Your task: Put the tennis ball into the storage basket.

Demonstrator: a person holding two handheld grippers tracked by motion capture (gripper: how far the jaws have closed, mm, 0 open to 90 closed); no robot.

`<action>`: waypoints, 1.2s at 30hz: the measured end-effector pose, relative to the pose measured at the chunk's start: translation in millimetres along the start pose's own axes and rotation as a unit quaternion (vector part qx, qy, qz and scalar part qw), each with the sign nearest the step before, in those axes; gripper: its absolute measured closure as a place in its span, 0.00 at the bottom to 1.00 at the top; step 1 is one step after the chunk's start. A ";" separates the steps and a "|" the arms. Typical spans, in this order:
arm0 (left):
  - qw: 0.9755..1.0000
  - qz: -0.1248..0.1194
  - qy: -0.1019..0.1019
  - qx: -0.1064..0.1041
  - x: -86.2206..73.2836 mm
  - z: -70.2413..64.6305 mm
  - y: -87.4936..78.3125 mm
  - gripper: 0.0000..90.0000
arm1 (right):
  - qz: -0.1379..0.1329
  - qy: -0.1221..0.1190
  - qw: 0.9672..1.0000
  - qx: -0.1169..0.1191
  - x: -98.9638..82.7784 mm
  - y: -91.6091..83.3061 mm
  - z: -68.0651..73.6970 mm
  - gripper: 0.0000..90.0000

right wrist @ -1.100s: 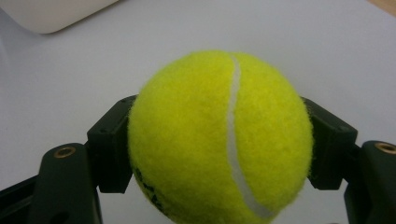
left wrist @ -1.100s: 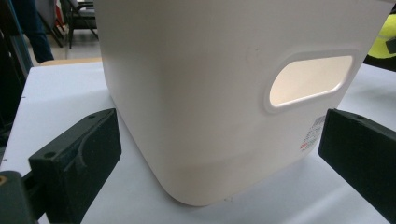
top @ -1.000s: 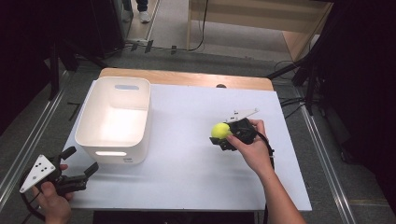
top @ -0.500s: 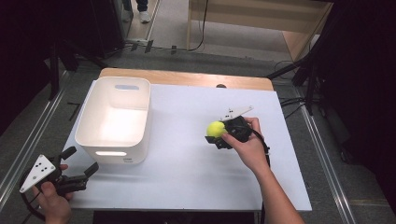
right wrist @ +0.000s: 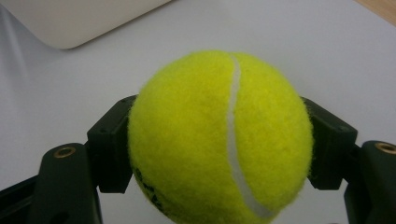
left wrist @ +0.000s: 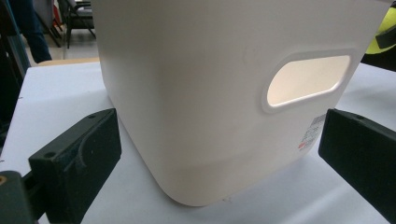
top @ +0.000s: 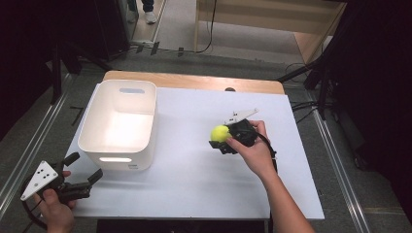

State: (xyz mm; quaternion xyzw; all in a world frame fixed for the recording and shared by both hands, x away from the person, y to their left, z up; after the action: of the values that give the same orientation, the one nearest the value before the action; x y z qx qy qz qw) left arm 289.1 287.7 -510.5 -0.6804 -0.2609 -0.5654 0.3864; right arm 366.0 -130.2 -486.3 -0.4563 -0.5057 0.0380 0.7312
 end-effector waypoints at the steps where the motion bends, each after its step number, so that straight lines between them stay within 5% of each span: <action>1: 1.000 0.000 0.000 -0.001 0.0 0.0 0.1 0.00 | -0.001 -0.004 1.000 0.002 1.1 0.7 0.4 0.26; 36: 1.000 0.000 0.000 -0.003 0.1 -0.8 1.0 0.00 | 0.001 -0.024 1.000 0.020 24.6 14.2 18.0 0.26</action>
State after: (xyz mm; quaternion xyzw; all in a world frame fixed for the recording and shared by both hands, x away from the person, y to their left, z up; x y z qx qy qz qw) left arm 289.5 286.6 -510.6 -0.6817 -0.2588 -0.5662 0.3844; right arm 369.8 -97.9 -477.7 -0.4413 -0.5216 0.0598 0.7278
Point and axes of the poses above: each handheld gripper's, and its own axes: y roughly forward along the jaws, x roughly out of its top, z roughly to its left, the point moved 8 cm from there along y, roughly forward along the jaws, and after that the axes turned 1 degree about x, right-handed, at the moved point
